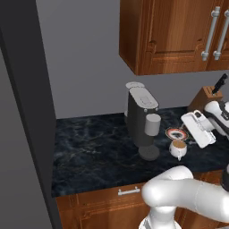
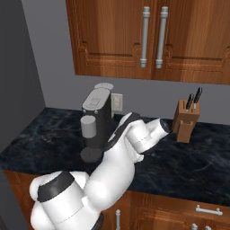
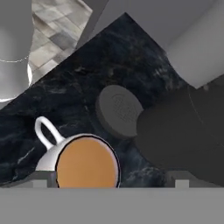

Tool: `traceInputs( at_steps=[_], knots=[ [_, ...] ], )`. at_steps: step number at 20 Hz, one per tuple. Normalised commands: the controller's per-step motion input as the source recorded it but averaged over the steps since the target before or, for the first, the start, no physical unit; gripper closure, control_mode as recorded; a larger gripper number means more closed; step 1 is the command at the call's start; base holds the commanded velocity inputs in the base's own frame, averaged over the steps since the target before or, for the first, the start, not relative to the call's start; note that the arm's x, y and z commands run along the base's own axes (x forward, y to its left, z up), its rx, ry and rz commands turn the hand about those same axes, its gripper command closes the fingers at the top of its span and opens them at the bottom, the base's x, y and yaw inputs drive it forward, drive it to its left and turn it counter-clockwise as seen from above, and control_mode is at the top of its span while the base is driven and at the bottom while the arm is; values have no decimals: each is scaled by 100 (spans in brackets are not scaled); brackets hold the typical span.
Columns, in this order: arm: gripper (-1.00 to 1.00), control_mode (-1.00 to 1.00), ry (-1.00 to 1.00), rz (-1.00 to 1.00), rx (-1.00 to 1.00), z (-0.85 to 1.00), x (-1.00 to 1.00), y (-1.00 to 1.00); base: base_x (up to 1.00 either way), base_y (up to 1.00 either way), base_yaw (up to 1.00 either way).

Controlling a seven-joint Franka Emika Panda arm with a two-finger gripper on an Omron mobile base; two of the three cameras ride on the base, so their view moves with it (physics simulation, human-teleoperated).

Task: Take a sugar cube from the saucer and place it inside the coffee. Then, grab milk from the fridge and place it next to the coffee on the counter to sweeten the coffee.

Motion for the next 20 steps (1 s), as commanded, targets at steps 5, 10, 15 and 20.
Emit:
traceInputs(
  at_steps=[5, 10, 15, 20],
  knots=[
    [-100, -100, -7, 4, -9, 55, -65, 20, 0, 0, 0],
    [-100, -100, 0, 0, -23, 27, -47, 68, 0, 0, 0],
    [-100, -100, 0, 4, -11, 40, -47, 34, 0, 0, 0],
    [-100, -100, 0, 22, -17, 45, -32, 60, 0, 0, 0]
  ],
)
